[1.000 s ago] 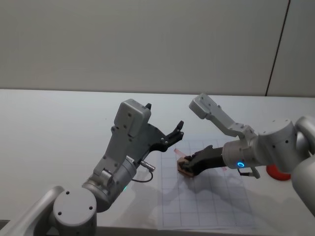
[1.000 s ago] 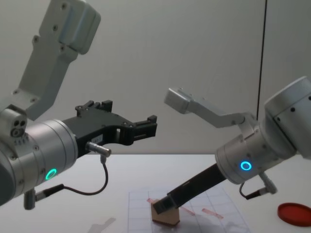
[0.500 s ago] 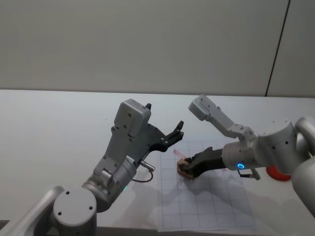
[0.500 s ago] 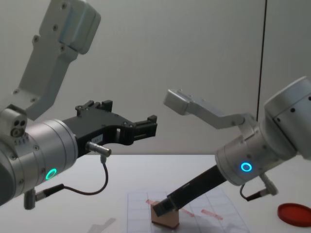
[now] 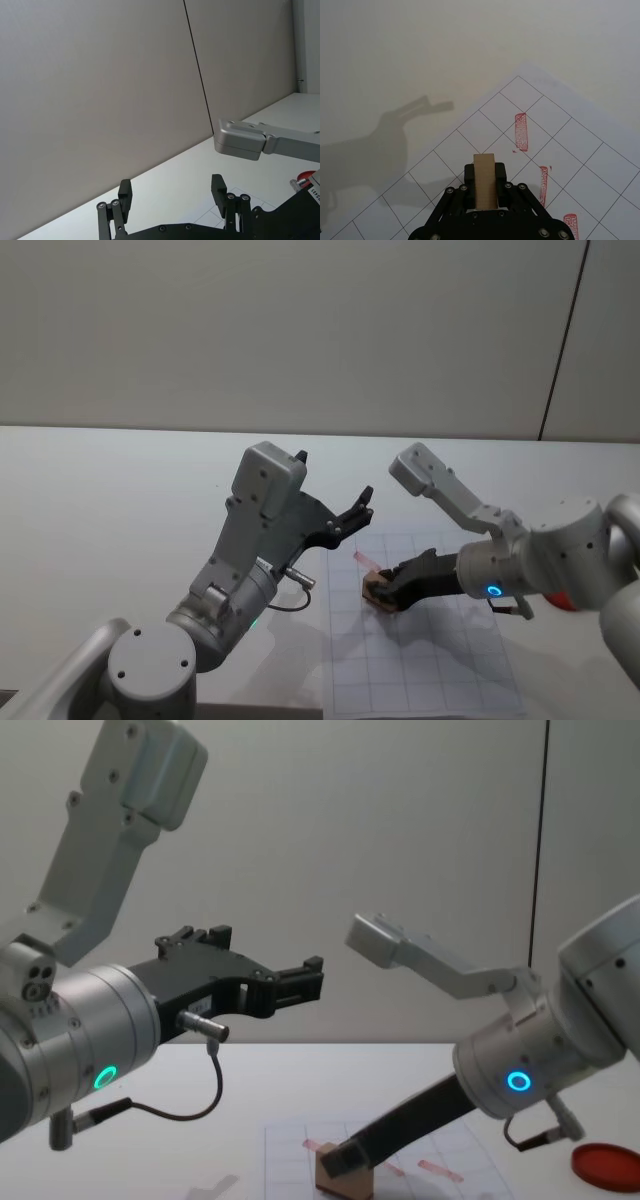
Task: Use the one hand to pick up the stamp and affix it onto the A4 paper.
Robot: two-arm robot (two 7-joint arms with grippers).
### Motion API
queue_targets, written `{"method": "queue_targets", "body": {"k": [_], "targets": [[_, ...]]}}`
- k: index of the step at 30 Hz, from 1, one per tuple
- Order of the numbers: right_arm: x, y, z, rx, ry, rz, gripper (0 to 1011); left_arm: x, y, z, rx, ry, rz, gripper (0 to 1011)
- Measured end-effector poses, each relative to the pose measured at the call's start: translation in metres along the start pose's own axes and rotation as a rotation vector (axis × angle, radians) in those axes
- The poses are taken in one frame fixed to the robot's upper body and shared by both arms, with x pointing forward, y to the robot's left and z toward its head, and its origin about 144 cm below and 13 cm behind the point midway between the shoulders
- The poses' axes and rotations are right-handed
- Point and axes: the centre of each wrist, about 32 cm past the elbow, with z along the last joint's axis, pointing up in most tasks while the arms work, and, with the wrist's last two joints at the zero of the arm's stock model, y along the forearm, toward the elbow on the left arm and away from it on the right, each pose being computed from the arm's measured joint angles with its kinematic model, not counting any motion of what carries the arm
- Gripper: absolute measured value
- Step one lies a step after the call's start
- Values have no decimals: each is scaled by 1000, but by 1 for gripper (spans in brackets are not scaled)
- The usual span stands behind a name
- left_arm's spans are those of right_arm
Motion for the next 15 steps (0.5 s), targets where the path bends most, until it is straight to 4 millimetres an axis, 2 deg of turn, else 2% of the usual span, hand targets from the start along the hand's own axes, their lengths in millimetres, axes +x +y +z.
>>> {"method": "queue_targets", "body": {"k": [15], "targets": [[-5, 2, -20, 28, -21, -21, 216, 0, 0, 0, 0, 0, 0, 1002]]}}
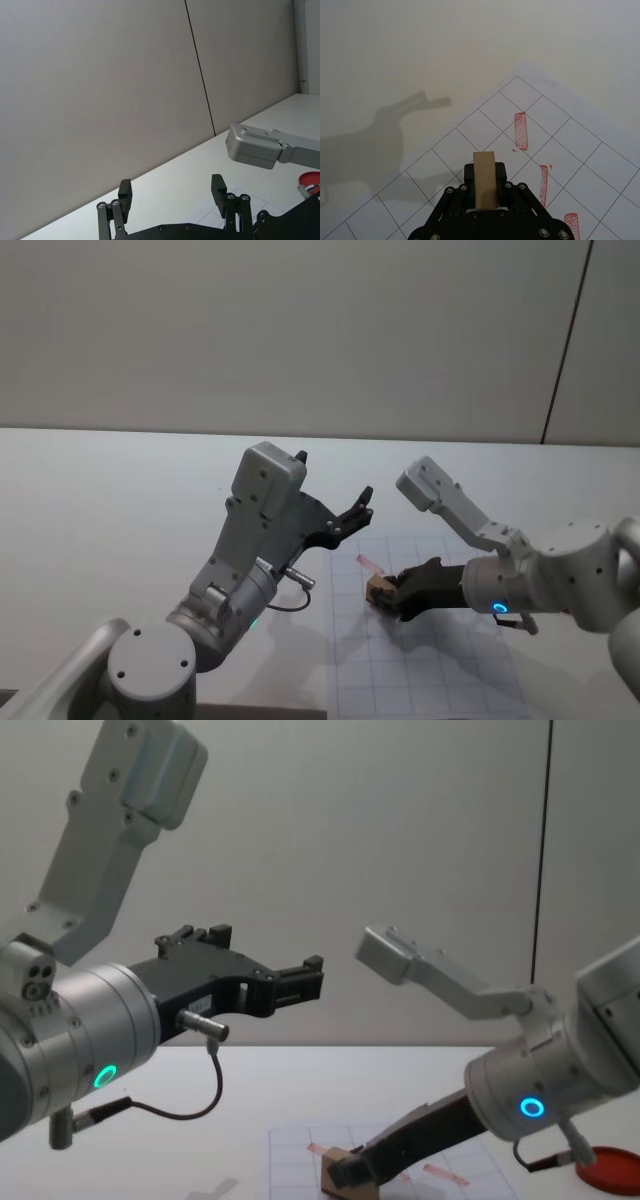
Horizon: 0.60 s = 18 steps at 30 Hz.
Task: Use the one hand to pick up the stamp and affix it onto the A4 paper.
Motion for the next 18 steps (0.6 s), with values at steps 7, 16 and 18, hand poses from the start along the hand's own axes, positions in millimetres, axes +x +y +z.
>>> {"method": "queue_targets", "body": {"k": [7, 16, 18], "targets": [[-2, 1, -7, 26, -8, -13, 216, 0, 0, 0, 0, 0, 0, 1002], [-1, -3, -11, 81, -19, -53, 216, 0, 0, 0, 0, 0, 0, 1002], [-1, -4, -11, 99, -21, -67, 216, 0, 0, 0, 0, 0, 0, 1002]]}}
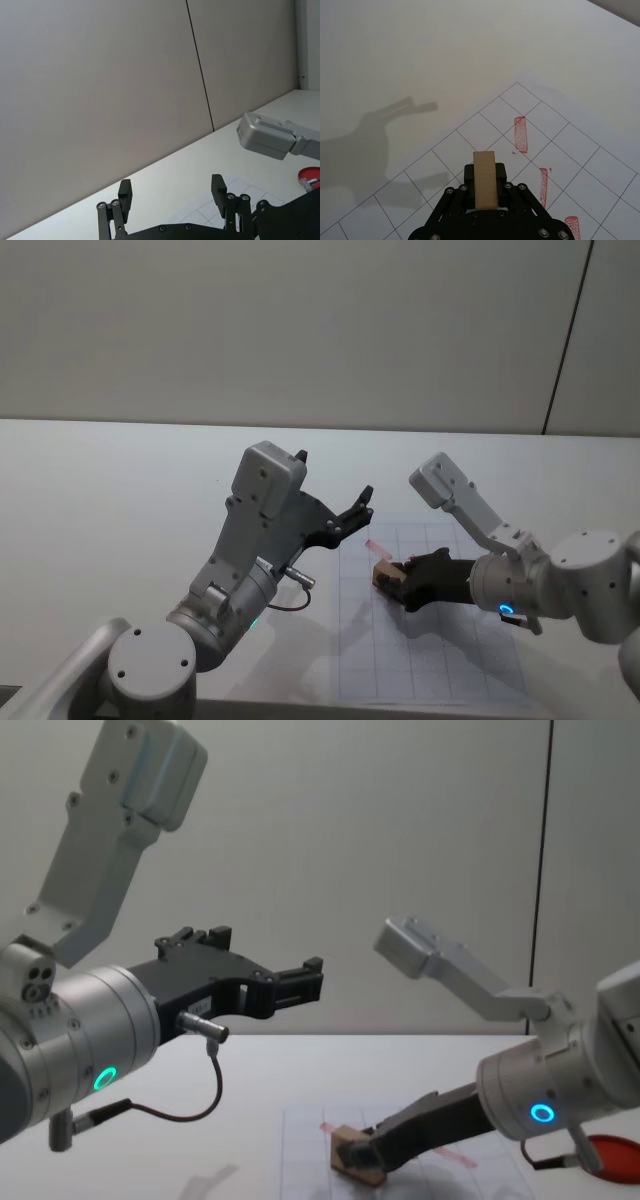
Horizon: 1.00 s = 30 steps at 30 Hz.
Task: Use the one hand to pick up the stamp and affix it onto the A4 paper.
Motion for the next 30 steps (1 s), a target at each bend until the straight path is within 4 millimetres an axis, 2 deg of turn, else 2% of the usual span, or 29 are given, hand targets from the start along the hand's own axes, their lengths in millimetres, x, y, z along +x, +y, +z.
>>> {"method": "queue_targets", "body": {"k": [18, 30], "targets": [[9, -25, 25, 178, 17, -94, 216, 0, 0, 0, 0, 0, 0, 1002], [12, -51, 23, 190, 97, -169, 216, 0, 0, 0, 0, 0, 0, 1002]]}}
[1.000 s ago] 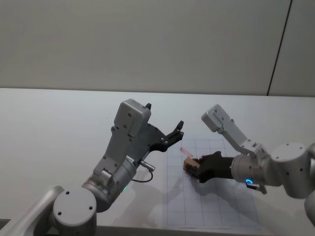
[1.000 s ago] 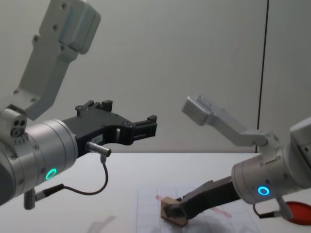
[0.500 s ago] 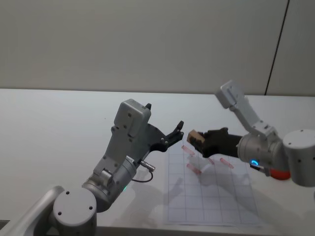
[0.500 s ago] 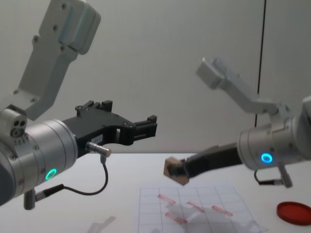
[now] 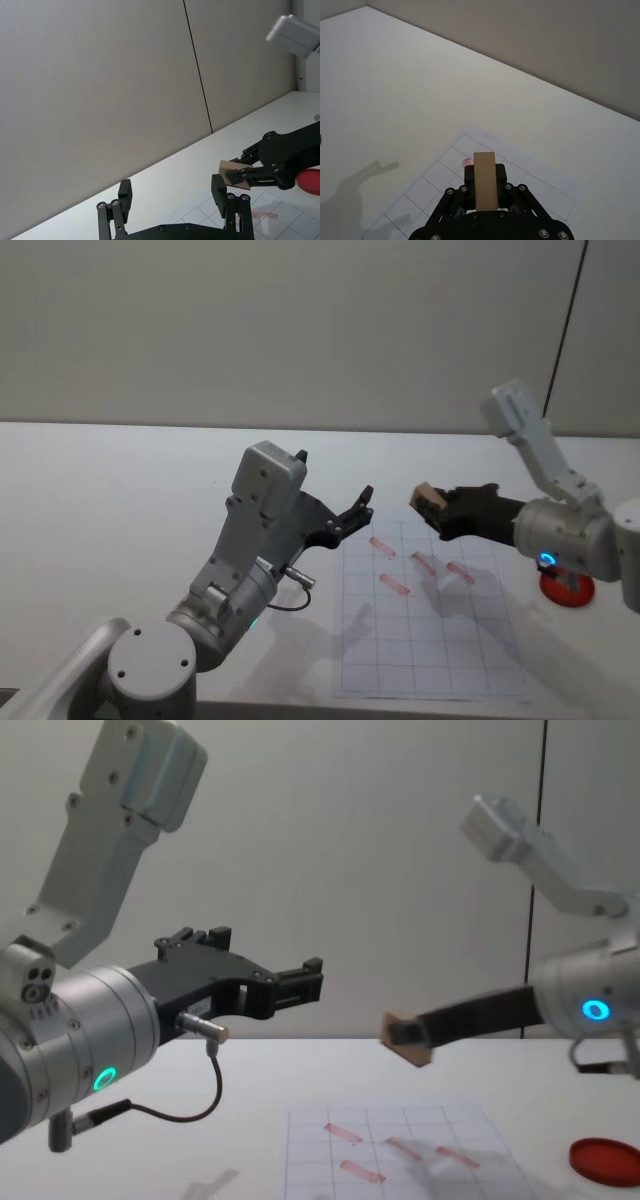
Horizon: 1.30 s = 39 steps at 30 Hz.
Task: Use the one hand to pick up the stamp and affix it onto the A4 paper.
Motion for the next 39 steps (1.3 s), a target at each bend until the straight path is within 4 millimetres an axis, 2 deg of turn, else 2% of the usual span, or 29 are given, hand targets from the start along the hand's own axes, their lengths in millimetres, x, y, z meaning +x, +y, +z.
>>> {"method": "queue_targets", "body": {"k": [20, 39], "targets": [[12, -64, -26, -55, 114, -184, 216, 0, 0, 0, 0, 0, 0, 1002], [18, -85, -38, -106, 139, -258, 216, 0, 0, 0, 0, 0, 0, 1002]]}}
